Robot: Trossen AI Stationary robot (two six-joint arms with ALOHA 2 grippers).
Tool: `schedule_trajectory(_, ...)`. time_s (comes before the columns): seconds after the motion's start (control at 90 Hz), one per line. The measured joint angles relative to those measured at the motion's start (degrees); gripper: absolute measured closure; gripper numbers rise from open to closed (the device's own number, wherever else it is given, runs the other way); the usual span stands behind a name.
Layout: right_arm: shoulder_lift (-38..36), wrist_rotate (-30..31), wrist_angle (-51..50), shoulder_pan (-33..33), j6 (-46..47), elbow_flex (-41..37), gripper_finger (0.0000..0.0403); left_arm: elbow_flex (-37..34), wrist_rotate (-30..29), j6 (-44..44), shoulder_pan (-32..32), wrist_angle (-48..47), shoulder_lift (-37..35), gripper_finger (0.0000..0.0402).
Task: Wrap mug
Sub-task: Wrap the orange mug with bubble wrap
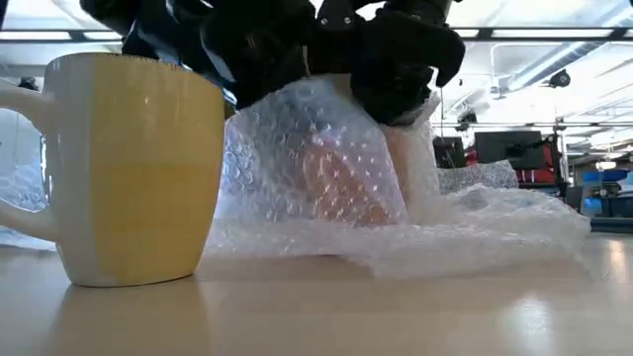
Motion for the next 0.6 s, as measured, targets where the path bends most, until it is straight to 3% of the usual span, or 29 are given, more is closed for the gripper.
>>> schedule_trajectory(0.3, -8.2, 0.4, -13.4, 0.3, 0.5, 5.6, 0.0400, -0.1, -0.4, -0.3, 0.1, -0.7, 0.0, 0.0402)
schedule_trajectory(0.489, -11.5, 8.2, -20.9, 0.7, 3.9, 4.5, 0.0400, -0.2, -0.3, -0.3, 0.1, -0.7, -0.4, 0.0402)
schedule_trajectory(0.6, -10.2, 8.7, -20.3, 1.5, 4.8, 1.9, 0.0400, -0.2, -0.3, -0.3, 0.1, -0.4, -0.4, 0.0402)
